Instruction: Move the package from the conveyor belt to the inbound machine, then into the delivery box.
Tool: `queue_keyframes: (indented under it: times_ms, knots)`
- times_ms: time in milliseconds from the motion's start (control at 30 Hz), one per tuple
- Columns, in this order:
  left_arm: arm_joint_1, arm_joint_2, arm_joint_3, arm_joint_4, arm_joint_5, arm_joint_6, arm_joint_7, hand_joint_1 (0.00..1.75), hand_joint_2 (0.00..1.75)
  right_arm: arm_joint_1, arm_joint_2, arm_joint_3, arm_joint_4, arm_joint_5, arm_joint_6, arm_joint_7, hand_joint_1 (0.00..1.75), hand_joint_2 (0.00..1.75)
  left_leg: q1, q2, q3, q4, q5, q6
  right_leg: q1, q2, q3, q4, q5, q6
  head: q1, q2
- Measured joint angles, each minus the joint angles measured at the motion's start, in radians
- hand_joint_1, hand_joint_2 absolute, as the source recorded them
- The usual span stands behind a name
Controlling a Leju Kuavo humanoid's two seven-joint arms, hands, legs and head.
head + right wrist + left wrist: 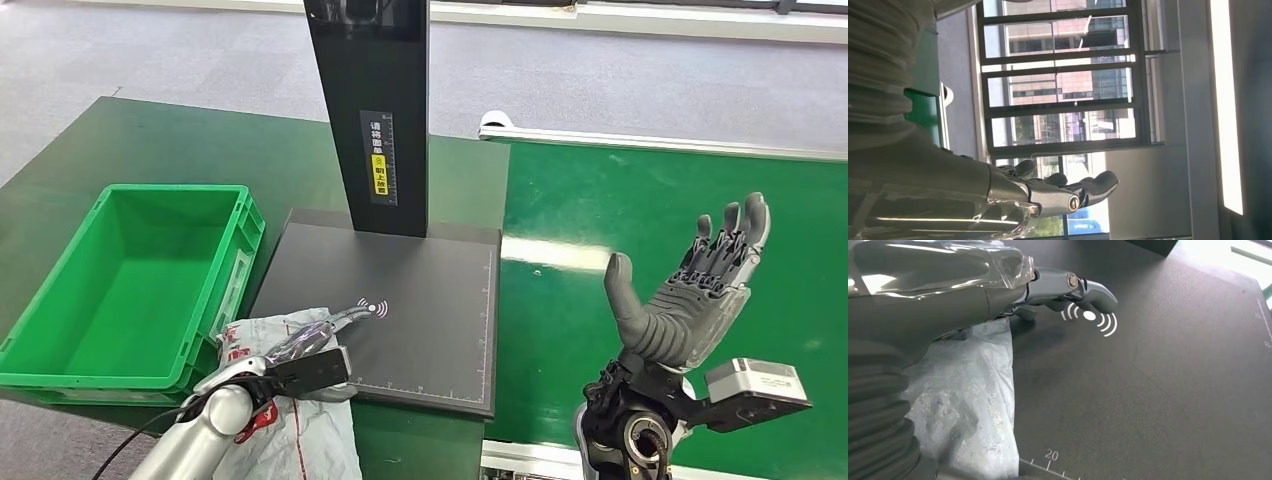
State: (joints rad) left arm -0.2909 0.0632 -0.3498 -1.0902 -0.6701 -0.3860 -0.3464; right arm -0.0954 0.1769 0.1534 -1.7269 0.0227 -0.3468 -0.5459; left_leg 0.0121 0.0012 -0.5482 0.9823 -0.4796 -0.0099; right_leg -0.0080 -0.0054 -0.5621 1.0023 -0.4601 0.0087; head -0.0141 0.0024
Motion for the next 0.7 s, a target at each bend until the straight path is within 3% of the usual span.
queue_keyframes:
  times_ms: [100, 233, 700]
  knots:
    - [-0.029, 0.000, -0.024, 0.043, -0.016, 0.008, -0.006, 0.00, 1.75, -0.003, -0.001, 0.000, 0.006, -0.007, -0.010, -0.002, 0.00, 1.75, 0.000, -0.002, 0.001, 0.000, 0.000, 0.000, 0.000, -0.002, 0.003, 0.000, -0.001, 0.000, 0.000, 0.000]
    - [-0.067, 0.000, -0.052, 0.099, -0.023, 0.021, -0.010, 1.75, 1.75, -0.011, -0.003, 0.000, 0.014, -0.014, -0.021, -0.003, 0.00, 1.75, 0.000, -0.006, 0.005, 0.000, 0.000, 0.000, 0.000, -0.005, 0.008, 0.000, -0.002, 0.000, 0.000, 0.000]
    - [-0.078, -0.004, -0.050, 0.127, -0.008, 0.056, -0.003, 1.75, 1.75, -0.042, -0.008, 0.014, 0.040, -0.037, -0.030, -0.004, 0.00, 1.75, 0.000, -0.007, 0.020, -0.001, -0.007, -0.001, 0.000, -0.006, 0.024, 0.000, -0.010, -0.001, 0.000, 0.000]
